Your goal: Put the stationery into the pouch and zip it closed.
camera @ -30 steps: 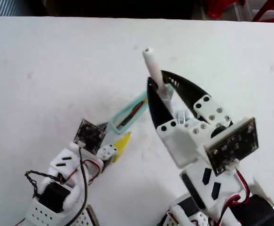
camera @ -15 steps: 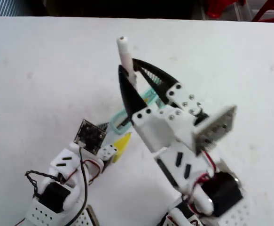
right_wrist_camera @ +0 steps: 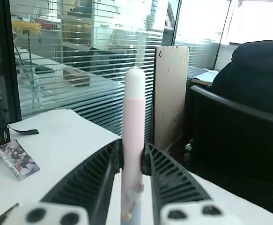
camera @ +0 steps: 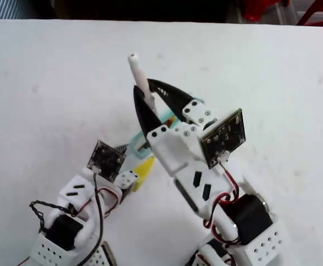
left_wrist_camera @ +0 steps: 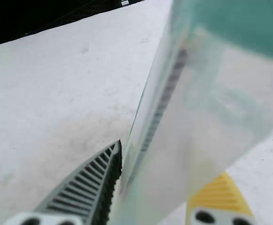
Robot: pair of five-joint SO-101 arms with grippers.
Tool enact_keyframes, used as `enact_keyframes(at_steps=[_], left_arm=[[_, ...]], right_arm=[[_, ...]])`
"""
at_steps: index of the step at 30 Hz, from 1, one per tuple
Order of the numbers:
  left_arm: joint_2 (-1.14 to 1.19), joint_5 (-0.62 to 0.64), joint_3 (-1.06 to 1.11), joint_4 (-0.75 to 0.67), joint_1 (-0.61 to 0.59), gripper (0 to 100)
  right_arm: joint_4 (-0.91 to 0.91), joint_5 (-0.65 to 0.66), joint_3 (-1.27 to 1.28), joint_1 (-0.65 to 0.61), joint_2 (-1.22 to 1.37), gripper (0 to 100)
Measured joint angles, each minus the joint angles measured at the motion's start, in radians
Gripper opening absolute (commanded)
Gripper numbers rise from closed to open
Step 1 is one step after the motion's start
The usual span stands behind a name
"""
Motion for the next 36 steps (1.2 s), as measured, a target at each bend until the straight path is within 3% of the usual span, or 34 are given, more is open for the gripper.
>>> enact_keyframes(at_steps=[5, 10, 17, 26, 36], left_arm=[[0.000, 0.000, 0.000, 0.000, 0.000, 23], [0.000, 0.000, 0.000, 0.000, 0.000, 23], [0.006, 0.000, 0.000, -0.005, -0.058, 23], [0.006, 0.000, 0.000, -0.006, -0.061, 23], [0.009, 0.000, 0.000, -0.006, -0.061, 23]], right_arm=[[0.103, 0.006, -0.002, 0.000, -0.032, 1.6], [0.206, 0.130, -0.002, -0.006, -0.072, 1.6], [0.333, 0.161, -0.002, 0.003, -0.130, 1.6], [0.344, 0.161, -0.002, 0.181, -0.135, 1.7], [0.278, 0.161, 0.132, 0.203, -0.141, 1.7]])
